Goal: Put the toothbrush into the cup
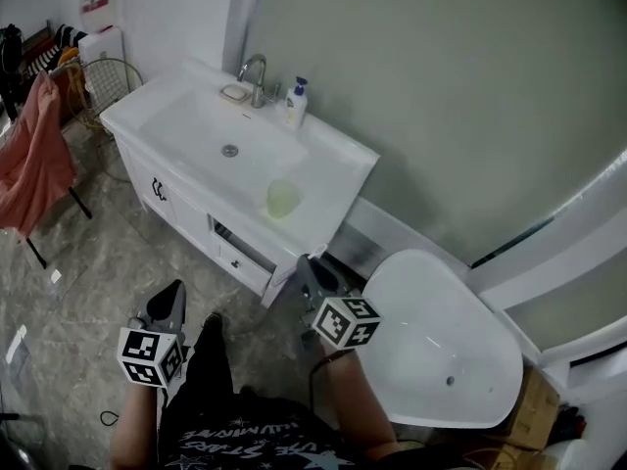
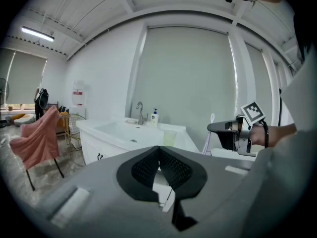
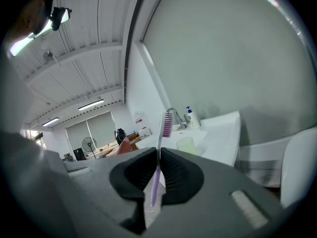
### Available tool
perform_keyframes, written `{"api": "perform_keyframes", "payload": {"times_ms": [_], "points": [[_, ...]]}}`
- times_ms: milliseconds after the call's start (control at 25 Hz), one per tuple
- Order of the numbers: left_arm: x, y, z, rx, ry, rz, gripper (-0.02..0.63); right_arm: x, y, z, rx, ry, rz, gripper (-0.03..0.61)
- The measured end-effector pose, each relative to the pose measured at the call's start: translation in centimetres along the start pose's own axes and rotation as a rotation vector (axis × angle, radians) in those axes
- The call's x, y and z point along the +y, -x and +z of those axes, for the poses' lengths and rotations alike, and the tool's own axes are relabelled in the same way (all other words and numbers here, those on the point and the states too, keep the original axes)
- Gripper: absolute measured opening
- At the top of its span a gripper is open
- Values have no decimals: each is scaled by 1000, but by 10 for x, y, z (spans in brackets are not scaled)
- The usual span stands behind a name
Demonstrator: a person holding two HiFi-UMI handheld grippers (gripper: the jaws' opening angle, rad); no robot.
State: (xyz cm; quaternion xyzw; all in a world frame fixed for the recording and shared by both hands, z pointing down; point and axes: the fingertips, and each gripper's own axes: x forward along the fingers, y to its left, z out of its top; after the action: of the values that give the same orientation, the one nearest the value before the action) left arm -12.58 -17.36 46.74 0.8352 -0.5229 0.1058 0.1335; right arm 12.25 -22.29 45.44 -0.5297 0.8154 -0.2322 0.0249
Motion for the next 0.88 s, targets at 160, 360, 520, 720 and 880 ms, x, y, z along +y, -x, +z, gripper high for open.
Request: {"api": "perform_keyframes", "payload": {"times_ms": [160, 360, 520, 720, 880], "points": [[14, -45, 12, 17, -18, -64, 9, -16, -29, 18, -24, 3, -46, 25], [34, -108, 36, 29, -35, -144, 9, -33, -64, 47, -61, 7, -113, 25], [44, -152, 63, 4, -54, -200, 9, -49, -83, 78, -119, -8, -177, 25], [62, -192, 76, 14, -70, -252, 9, -62, -116, 97, -141, 4, -225, 25], [66, -214, 80, 35, -87, -299, 9, -74, -125, 105, -167, -10, -278, 25]]}}
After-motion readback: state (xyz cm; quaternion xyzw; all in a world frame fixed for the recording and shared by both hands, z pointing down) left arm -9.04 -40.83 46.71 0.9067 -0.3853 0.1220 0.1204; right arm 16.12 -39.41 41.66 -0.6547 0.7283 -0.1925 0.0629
